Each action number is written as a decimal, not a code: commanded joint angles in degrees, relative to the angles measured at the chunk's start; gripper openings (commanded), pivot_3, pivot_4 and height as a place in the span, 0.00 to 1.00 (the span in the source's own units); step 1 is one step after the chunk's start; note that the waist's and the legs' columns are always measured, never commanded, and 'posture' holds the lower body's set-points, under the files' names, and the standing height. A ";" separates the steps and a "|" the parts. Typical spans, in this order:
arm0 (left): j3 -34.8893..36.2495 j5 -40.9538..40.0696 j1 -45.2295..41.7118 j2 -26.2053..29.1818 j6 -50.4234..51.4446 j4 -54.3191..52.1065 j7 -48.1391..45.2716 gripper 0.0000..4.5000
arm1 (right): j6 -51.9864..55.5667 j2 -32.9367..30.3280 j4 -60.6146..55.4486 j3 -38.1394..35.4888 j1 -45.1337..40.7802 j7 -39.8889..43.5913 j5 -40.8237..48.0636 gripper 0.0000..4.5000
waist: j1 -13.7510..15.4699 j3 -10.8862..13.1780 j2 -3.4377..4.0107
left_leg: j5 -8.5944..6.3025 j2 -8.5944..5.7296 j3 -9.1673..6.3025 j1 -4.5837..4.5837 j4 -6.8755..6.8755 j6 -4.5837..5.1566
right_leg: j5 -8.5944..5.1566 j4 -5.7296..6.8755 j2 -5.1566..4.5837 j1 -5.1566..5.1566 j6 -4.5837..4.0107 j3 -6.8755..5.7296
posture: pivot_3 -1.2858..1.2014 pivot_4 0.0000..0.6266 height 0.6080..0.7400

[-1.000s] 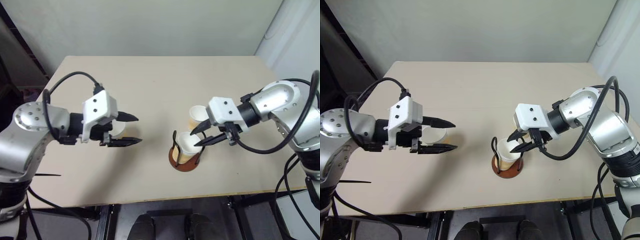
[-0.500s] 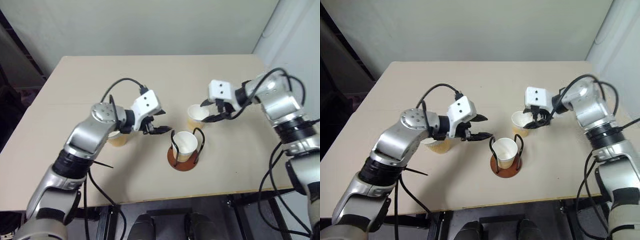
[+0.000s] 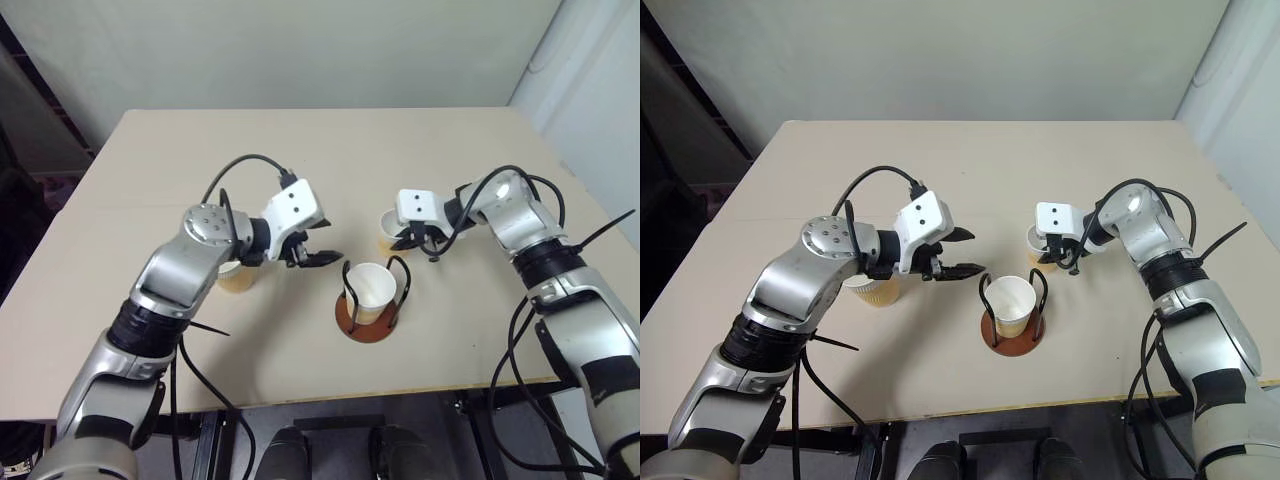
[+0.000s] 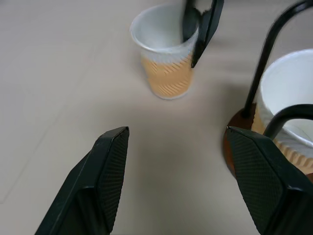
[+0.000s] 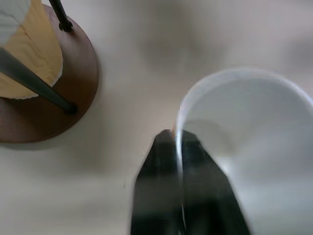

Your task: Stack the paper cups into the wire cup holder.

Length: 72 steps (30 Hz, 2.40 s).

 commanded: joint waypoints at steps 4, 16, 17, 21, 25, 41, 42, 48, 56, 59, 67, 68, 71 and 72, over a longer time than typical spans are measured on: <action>9.61 -6.82 0.64 3.49 -0.23 -4.31 -4.25 0.75 | 9.21 -5.92 -17.04 -10.37 -4.38 10.41 12.54 0.00 | 0.07 0.00 0.00 | 0.13 -0.05 0.10 -0.05 -0.01 -0.23 | 0.01 -0.03 0.05 0.00 -0.02 0.00 | 0.52 0.24 1.00; 14.99 -14.62 11.77 19.44 -1.37 -11.33 -18.62 0.75 | 28.32 -11.02 -50.67 -8.05 2.85 9.44 28.15 0.00 | -0.13 -0.06 -0.08 | -0.20 0.38 -0.06 0.34 -0.07 -0.97 | -0.42 0.07 1.30 0.25 -0.71 0.06 | 0.52 0.24 1.00; 14.94 -14.96 11.59 19.31 -1.13 -11.66 -18.37 0.75 | 27.16 -10.94 -49.87 -6.97 3.10 9.09 26.41 0.00 | -0.12 -0.05 -0.08 | -0.16 0.50 -0.14 0.34 -0.04 -0.93 | -0.35 0.10 1.32 0.22 -0.82 0.06 | 0.52 0.24 1.00; 14.86 -15.79 11.52 19.20 -0.32 -12.80 -17.65 0.75 | 24.14 -11.30 -48.48 -5.10 3.63 9.87 23.26 0.00 | -0.18 -0.05 -0.08 | -0.04 0.84 -0.18 0.39 -0.03 -0.75 | -0.10 -0.02 1.39 0.18 -1.32 0.05 | 0.52 0.24 1.00; 14.74 -15.64 12.30 19.51 0.08 -13.25 -16.76 0.75 | 23.13 -11.35 -48.10 -5.08 3.70 10.99 22.82 0.00 | -0.25 -0.06 -0.08 | 0.00 0.91 -0.10 0.49 -0.04 -0.68 | -0.09 -0.01 1.50 0.18 -1.52 0.05 | 0.52 0.24 1.00; 15.07 -14.16 13.20 21.89 -0.13 -12.83 -15.11 0.75 | 19.43 -10.17 -48.18 -1.73 5.70 10.30 16.35 0.20 | -0.26 -0.05 -0.08 | 0.01 1.04 -0.07 0.57 -0.22 -0.71 | 0.13 0.01 1.66 0.08 -1.20 0.06 | 0.52 0.24 1.00; 15.34 -14.08 13.27 22.16 -0.26 -12.72 -15.07 0.75 | 19.41 -10.14 -48.10 -1.81 5.64 10.35 16.20 0.27 | -0.26 -0.06 -0.08 | 0.01 1.04 -0.09 0.57 -0.22 -0.71 | 0.13 0.01 1.66 0.08 -1.20 0.06 | 0.52 0.24 1.00; 17.18 -11.69 13.14 25.89 -2.28 -10.25 -15.74 0.75 | 20.25 -9.88 -46.82 -4.93 3.80 10.02 17.52 0.74 | -0.30 -0.05 -0.08 | 0.01 1.04 -0.09 0.58 -0.22 -0.71 | 0.07 0.01 1.66 0.06 -1.31 0.09 | 0.52 0.24 1.00; 19.53 -2.88 22.93 39.82 -13.09 -0.87 -23.20 0.75 | 34.47 3.41 -46.01 -16.48 1.20 -3.88 31.49 0.97 | -0.96 -0.06 -0.09 | 0.00 1.12 -0.09 0.58 -0.44 -0.70 | -0.25 0.11 1.82 -0.26 -1.87 0.28 | 0.52 0.24 1.00; 16.45 0.65 22.52 40.19 -16.46 2.37 -22.69 0.75 | 36.32 6.06 -48.33 -16.23 2.03 -6.72 32.88 0.97 | -0.71 -0.08 -0.12 | -0.02 1.17 -0.19 0.55 -0.60 -0.70 | -0.31 0.19 1.92 -0.42 -1.95 0.27 | 0.52 0.24 1.00; 9.70 5.70 16.02 33.83 -19.54 7.89 -22.10 0.75 | 38.58 7.16 -50.28 -15.90 2.45 -11.04 34.05 0.97 | -0.59 -0.12 -0.20 | -0.03 1.08 -0.26 0.20 -0.40 -0.74 | -0.34 0.38 1.73 -0.72 -2.10 0.24 | 0.52 0.24 1.00; 8.69 6.04 15.23 32.65 -19.45 7.90 -22.26 0.75 | 38.82 6.74 -50.91 -15.69 2.85 -11.36 34.02 0.97 | -0.59 -0.12 -0.20 | -0.04 1.06 -0.24 0.20 -0.38 -0.75 | -0.34 0.42 1.72 -0.74 -2.10 0.24 | 0.52 0.24 1.00; 6.83 7.10 14.00 30.98 -19.79 8.38 -22.91 0.75 | 39.86 6.13 -52.33 -15.66 3.50 -12.24 34.54 0.97 | -0.65 -0.13 -0.21 | -0.04 1.05 -0.24 0.20 -0.36 -0.76 | -0.29 0.48 1.72 -0.74 -2.01 0.23 | 0.52 0.24 1.00; 6.54 7.17 13.85 30.85 -20.12 8.49 -23.48 0.75 | 40.21 5.96 -52.71 -15.74 3.69 -12.47 34.77 0.97 | -0.70 -0.13 -0.21 | -0.04 1.05 -0.24 0.20 -0.36 -0.76 | -0.22 0.50 1.72 -0.75 -1.90 0.23 | 0.52 0.24 1.00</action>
